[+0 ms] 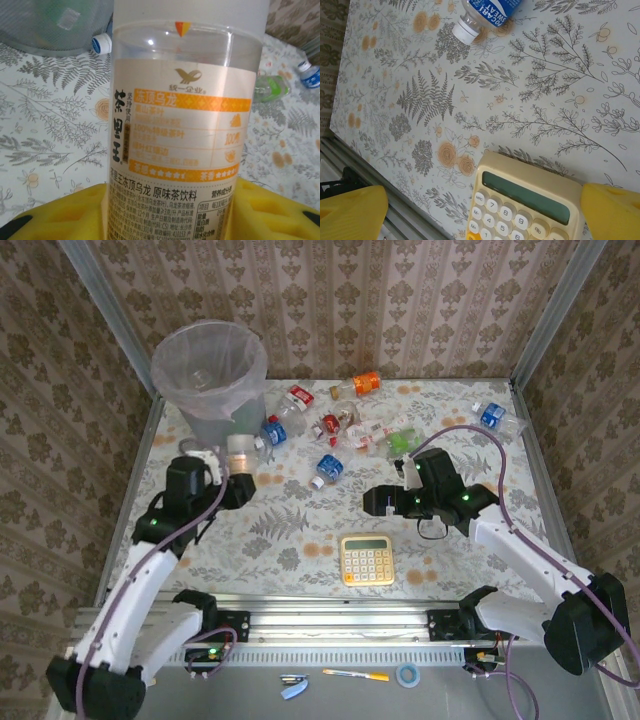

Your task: Throw the plastic bottles in the bin

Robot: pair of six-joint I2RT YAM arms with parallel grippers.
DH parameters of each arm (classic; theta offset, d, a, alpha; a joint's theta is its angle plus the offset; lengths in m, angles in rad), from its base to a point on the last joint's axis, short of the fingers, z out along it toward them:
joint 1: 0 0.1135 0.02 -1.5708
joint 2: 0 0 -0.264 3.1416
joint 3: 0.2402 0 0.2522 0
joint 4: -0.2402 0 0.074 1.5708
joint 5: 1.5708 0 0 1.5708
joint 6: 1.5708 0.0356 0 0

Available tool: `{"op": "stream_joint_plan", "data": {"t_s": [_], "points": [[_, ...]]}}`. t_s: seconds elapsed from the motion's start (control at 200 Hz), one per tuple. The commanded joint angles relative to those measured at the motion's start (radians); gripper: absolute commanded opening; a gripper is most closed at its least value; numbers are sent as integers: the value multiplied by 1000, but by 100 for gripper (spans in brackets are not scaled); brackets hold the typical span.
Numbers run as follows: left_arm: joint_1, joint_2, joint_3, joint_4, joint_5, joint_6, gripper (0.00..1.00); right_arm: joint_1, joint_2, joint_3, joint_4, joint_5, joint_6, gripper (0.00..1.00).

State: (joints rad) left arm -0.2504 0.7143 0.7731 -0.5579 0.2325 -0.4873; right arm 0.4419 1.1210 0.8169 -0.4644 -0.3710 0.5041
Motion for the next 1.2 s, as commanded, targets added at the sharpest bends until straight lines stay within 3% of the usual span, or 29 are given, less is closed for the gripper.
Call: {"op": "stream_joint_plan", "data": {"t_s": [0.0, 0.26, 0.545, 0.75, 0.89, 0.975, 1.05, 1.095, 1.135, 1.195], "points": [[43, -75, -16, -68, 76, -36, 35, -2, 8, 4, 30, -15, 4, 100], [77, -163, -56, -8, 76, -63, 35, -1, 13, 5, 33, -19, 3, 100], [85, -36, 68, 65, 68, -24, 32, -2, -11, -5, 21, -13, -4, 100], [120, 168, 283, 145, 116, 30, 32, -2, -21, 8, 3, -10, -15, 100], [166, 452, 627, 106, 145, 142, 32, -2, -23, 23, -6, -11, -19, 100], [218, 661, 883, 39, 123, 199, 41, -2, -19, 25, -6, -13, -21, 100], [253, 785, 1013, 27, 48, 227, 78, -1, -18, 17, 9, -15, -8, 100], [286, 838, 1067, 23, 80, 195, 92, -2, -17, 13, 19, -25, -1, 100], [306, 864, 1104, 10, 137, 175, 99, -2, -15, 13, 20, -30, 3, 100], [308, 856, 1126, -29, 150, 178, 100, -2, -13, 18, 10, -20, -1, 100]]}}
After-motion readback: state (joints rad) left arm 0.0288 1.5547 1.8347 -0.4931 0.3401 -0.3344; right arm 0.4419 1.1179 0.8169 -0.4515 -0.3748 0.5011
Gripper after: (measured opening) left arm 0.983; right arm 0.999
